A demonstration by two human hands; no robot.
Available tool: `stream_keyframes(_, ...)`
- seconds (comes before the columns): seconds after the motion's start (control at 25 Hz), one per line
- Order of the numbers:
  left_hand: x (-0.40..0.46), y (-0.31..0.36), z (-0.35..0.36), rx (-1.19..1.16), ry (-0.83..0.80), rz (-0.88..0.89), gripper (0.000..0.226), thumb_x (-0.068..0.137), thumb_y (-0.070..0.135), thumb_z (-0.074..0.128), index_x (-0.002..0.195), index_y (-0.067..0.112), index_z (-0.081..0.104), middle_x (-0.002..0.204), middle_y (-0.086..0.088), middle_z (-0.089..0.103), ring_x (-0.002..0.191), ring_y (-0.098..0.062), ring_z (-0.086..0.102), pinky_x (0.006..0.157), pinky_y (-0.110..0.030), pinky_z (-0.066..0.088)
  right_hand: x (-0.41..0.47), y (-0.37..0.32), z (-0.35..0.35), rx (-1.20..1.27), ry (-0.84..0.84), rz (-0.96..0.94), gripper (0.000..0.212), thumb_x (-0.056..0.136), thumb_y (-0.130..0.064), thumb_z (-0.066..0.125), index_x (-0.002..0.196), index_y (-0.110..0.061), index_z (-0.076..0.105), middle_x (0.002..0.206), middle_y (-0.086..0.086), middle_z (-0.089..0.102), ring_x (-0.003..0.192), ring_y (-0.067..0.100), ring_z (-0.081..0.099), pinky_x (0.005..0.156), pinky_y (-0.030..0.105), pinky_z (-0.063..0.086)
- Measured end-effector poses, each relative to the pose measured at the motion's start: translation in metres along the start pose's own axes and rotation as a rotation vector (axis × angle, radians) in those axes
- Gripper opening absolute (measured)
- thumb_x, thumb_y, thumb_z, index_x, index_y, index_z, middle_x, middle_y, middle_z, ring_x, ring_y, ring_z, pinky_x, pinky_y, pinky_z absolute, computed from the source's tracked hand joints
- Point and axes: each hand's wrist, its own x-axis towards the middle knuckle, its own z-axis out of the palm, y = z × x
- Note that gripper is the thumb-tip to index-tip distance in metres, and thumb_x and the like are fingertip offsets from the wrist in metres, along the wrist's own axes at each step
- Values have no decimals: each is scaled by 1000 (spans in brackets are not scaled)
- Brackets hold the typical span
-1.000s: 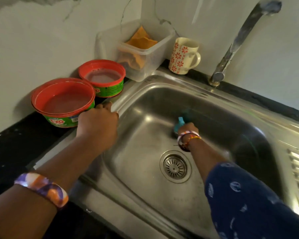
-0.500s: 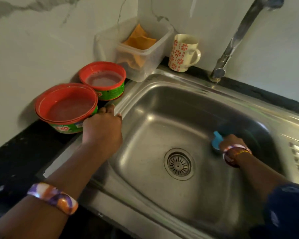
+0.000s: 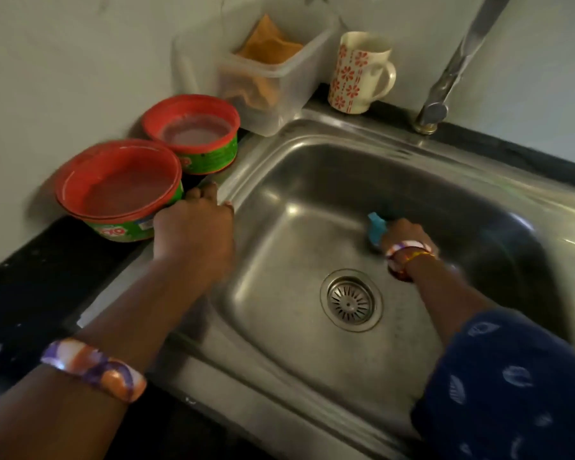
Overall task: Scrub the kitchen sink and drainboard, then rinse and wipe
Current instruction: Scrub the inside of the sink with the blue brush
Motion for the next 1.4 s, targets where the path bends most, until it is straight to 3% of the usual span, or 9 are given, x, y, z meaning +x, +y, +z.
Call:
stream_keyframes(0.2, 1, 0, -1, -29, 10, 26, 41, 91, 31, 47, 131, 23, 48, 145, -7, 30, 123, -24, 44, 68, -32, 43, -1, 59, -35, -178, -42, 158, 40, 87, -22, 60, 118, 4, 61, 121, 23, 61, 111, 34, 59, 89, 35, 47)
stream_keyframes(0.48, 0, 1, 2, 22, 45, 35, 44, 94, 34, 41, 138, 30, 39, 150, -4, 25, 127, -22, 42, 69, -30, 44, 23, -112, 40, 241, -186, -238, 43, 93, -29, 51, 129, -6, 55, 134, 17, 53, 124, 33, 50, 94, 31, 42)
stream_keyframes(0.56, 0, 2, 0, 22, 42, 23, 42, 94, 32, 41, 136, 29, 41, 149, -4, 26, 127, -22, 43, 71, -31, 47, 23, -80, 29, 148, -167, -224, 43, 92, -30, 51, 127, -6, 56, 131, 19, 55, 121, 34, 53, 93, 33, 43)
stream_keyframes(0.72, 1, 0, -2, -38, 25, 24, 40, 94, 30, 42, 134, 27, 44, 149, -4, 26, 127, -22, 42, 75, -32, 48, 19, 47, -25, -146, -99, 83, 36, 90, -23, 53, 119, -2, 62, 122, 20, 61, 112, 32, 59, 87, 34, 46)
stream_keyframes(0.84, 0, -1, -1, -47, 30, 43, 40, 93, 31, 43, 133, 26, 46, 148, -6, 28, 126, -22, 42, 77, -32, 49, 12, 82, -42, -230, -110, 218, 39, 89, -22, 57, 117, 5, 61, 119, 21, 63, 108, 30, 61, 75, 28, 41)
stream_keyframes(1.04, 0, -1, 1, -48, 54, 62, 41, 95, 31, 39, 136, 28, 42, 151, -5, 23, 130, -20, 39, 79, -30, 49, 42, -44, 19, 240, -186, -26, 42, 89, -28, 59, 122, -1, 58, 127, 15, 59, 117, 30, 57, 87, 32, 45)
stream_keyframes(1.16, 1, 1, 0, -22, 73, 59, 43, 96, 34, 38, 139, 30, 38, 153, -3, 20, 132, -18, 38, 80, -28, 49, 37, -114, 40, 268, -219, -218, 44, 92, -30, 54, 127, -4, 55, 132, 15, 56, 122, 31, 53, 94, 30, 42)
stream_keyframes(1.28, -1, 0, -1, -6, 68, 44, 42, 94, 35, 40, 136, 29, 42, 152, -3, 24, 130, -18, 40, 76, -28, 49, 14, -65, 21, 63, -128, -192, 40, 95, -30, 48, 126, -6, 57, 130, 18, 56, 119, 33, 54, 92, 33, 43)
stream_keyframes(1.4, -1, -1, -2, -45, 42, 40, 40, 93, 32, 42, 133, 27, 45, 148, -4, 28, 127, -21, 42, 76, -30, 49, -1, 44, -21, -112, -41, 104, 38, 93, -28, 51, 121, -4, 60, 125, 19, 59, 114, 33, 57, 91, 35, 45)
